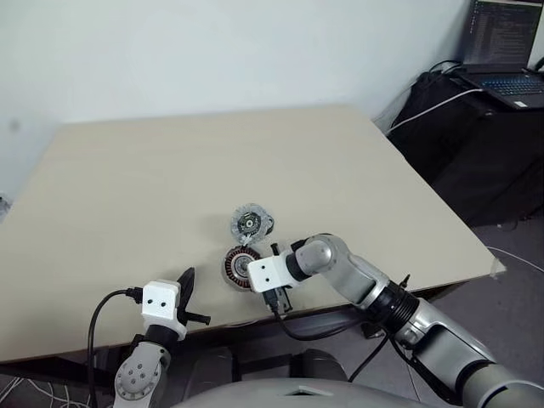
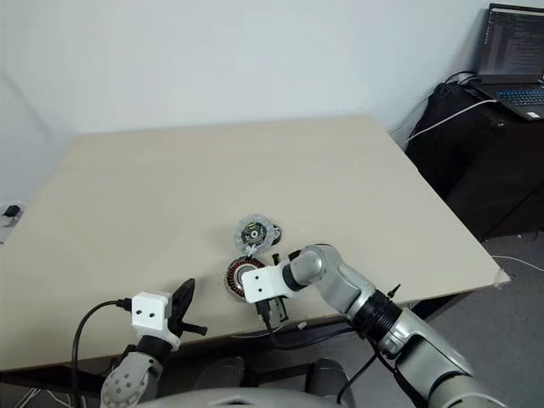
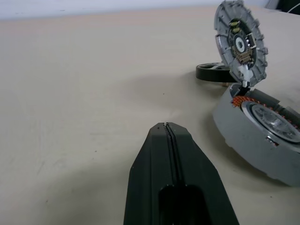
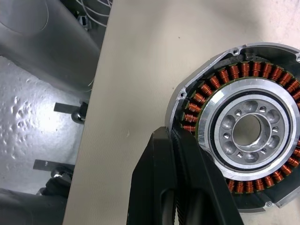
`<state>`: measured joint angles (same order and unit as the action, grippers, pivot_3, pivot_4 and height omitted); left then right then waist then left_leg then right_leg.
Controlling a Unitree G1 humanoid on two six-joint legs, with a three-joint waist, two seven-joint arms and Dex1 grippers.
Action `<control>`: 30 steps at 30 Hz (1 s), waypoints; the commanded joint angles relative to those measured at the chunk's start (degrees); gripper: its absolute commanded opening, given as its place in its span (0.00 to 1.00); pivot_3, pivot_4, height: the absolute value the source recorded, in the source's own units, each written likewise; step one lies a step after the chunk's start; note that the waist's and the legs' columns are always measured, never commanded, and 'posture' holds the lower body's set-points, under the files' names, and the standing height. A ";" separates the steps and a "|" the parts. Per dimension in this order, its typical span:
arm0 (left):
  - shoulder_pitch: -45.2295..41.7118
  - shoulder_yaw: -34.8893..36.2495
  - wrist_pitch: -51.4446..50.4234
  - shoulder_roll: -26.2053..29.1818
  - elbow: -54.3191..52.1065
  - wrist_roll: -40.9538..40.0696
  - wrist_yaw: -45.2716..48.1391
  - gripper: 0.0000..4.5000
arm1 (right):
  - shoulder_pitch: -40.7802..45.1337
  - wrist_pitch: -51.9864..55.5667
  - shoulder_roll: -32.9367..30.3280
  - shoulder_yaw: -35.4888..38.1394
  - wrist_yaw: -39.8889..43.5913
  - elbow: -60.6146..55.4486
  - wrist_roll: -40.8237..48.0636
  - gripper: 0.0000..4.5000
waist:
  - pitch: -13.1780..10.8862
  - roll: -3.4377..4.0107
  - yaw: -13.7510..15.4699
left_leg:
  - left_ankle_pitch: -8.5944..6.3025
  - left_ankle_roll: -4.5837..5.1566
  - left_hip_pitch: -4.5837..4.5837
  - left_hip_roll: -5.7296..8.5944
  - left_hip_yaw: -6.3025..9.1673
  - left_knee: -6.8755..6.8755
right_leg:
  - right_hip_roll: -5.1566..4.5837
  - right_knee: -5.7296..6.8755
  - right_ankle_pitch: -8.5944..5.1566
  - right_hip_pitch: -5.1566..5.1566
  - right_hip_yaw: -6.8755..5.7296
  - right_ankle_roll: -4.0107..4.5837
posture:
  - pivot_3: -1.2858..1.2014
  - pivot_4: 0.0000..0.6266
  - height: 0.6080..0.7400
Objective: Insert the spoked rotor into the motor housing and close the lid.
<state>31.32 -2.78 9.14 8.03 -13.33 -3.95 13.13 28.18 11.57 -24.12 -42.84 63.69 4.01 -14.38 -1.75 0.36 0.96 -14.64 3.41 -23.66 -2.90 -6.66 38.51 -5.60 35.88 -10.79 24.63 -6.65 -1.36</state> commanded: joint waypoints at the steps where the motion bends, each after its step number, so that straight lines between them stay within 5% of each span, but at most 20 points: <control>1: -0.72 0.07 2.00 0.07 -0.41 -0.20 0.34 0.00 | 0.98 0.67 -2.51 2.46 0.20 1.17 -1.16 0.00 | 0.00 0.00 0.10 | 0.00 0.00 0.00 0.00 0.00 0.01 | 0.00 0.00 0.00 0.00 0.00 0.00 | 0.52 0.00 1.00; 30: -2.30 -0.43 2.74 -0.13 1.43 -0.01 0.93 0.00 | -0.20 0.38 -1.96 5.30 -1.24 -2.65 1.33 0.00 | -0.16 0.04 -0.24 | -0.02 0.01 -0.08 -0.06 0.00 0.02 | 0.05 0.00 0.00 0.07 -0.06 -0.01 | 0.52 0.00 1.00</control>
<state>29.78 -2.88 10.54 8.04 -11.37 -3.95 13.92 27.57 12.74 -26.98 -39.88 63.74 2.36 -13.69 -1.90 0.40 0.72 -14.65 3.43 -23.74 -2.97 -6.65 38.53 -5.55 35.88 -10.78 24.71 -6.71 -1.37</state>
